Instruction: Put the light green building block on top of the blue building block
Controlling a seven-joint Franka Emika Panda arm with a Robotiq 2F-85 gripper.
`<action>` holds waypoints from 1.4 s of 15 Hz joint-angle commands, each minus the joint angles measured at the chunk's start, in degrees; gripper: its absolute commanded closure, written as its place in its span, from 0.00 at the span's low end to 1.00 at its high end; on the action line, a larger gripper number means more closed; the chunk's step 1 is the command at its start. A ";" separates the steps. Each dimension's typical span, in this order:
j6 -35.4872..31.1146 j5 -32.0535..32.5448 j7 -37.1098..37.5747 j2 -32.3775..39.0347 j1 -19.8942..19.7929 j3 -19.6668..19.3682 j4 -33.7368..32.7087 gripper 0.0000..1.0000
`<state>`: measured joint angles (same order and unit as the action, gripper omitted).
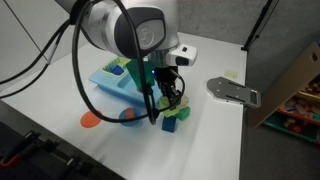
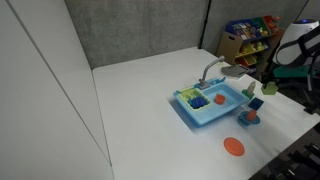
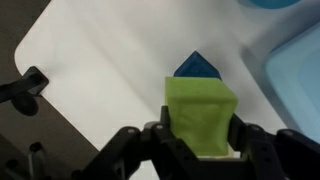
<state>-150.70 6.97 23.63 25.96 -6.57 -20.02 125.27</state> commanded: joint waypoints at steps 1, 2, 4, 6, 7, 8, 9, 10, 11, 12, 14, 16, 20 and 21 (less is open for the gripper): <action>-2.29 2.19 6.13 2.95 3.22 -3.66 -0.93 0.73; -2.63 1.58 6.46 3.52 3.39 -3.88 -0.92 0.73; -3.58 0.47 6.25 4.49 3.37 -3.85 -0.81 0.73; -4.99 -1.00 5.46 5.49 2.52 -3.05 -0.94 0.73; -5.39 -1.89 4.92 5.88 2.09 -2.61 -1.09 0.73; -5.82 -2.70 4.59 6.24 1.86 -2.39 -1.21 0.73; -6.54 -3.90 3.95 6.56 1.29 -1.81 -1.30 0.73; -6.98 -4.87 3.62 6.90 0.99 -1.48 -1.39 0.73; -7.34 -6.10 3.09 7.17 0.39 -0.87 -1.56 0.73; -7.70 -7.14 2.66 7.39 -0.05 -0.42 -1.67 0.73; -8.47 -9.28 1.43 7.85 -1.16 0.59 -2.00 0.73; -8.67 -11.17 0.00 8.27 -2.49 1.69 -2.57 0.73; -9.90 -14.41 -3.11 8.91 -5.39 4.28 -3.30 0.73; -10.18 -15.15 -3.93 9.16 -6.08 4.96 -3.50 0.73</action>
<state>-160.08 -5.50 23.15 34.07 -9.96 -17.45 123.52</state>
